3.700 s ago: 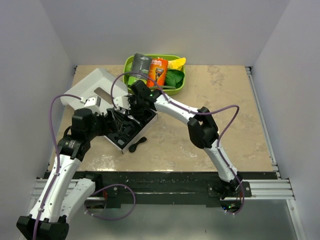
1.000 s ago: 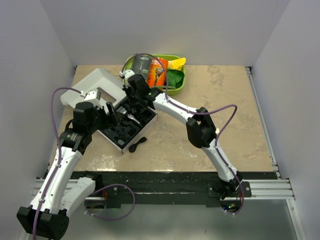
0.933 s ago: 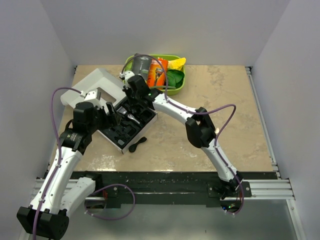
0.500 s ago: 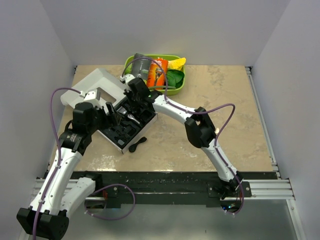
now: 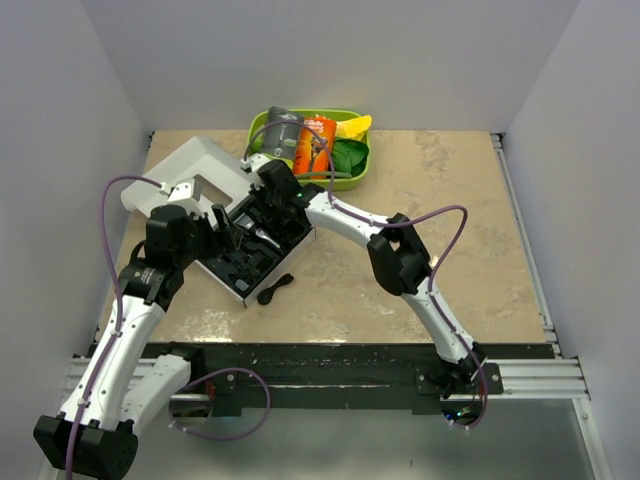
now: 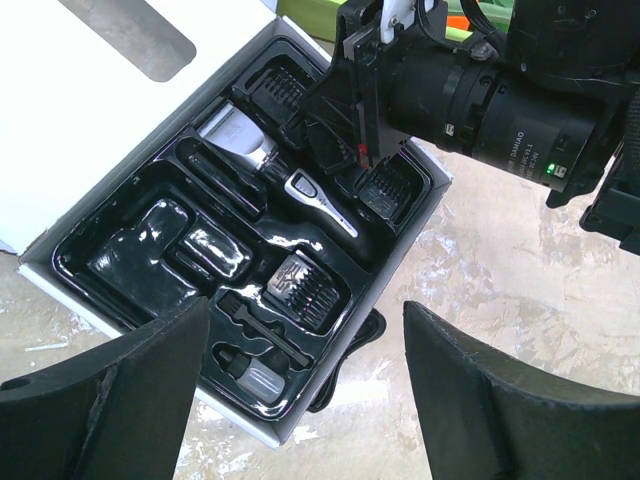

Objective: Sort the hair-cutting tools

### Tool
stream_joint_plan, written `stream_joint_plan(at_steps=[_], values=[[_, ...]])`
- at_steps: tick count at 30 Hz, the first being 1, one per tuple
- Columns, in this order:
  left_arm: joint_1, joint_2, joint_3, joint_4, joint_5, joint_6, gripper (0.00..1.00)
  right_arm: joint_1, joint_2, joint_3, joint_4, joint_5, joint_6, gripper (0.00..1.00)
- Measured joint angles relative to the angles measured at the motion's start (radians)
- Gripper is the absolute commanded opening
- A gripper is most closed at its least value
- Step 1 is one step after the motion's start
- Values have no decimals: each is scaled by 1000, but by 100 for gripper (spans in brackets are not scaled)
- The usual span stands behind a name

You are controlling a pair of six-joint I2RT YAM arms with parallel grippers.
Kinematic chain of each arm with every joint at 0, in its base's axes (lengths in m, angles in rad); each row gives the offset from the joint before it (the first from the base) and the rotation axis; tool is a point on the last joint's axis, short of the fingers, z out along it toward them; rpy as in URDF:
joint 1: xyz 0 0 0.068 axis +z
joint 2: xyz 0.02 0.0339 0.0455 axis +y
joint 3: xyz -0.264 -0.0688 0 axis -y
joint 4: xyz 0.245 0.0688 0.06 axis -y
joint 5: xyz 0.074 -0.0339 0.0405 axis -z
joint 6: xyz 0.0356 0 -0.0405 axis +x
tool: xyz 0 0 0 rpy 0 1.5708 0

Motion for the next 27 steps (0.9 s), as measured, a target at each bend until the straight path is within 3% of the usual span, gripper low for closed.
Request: stream_joint_plan(at_steps=[27], values=[[0,-6,0,0,4,-1,83,27,-55,-49,8,-24,-67,0]])
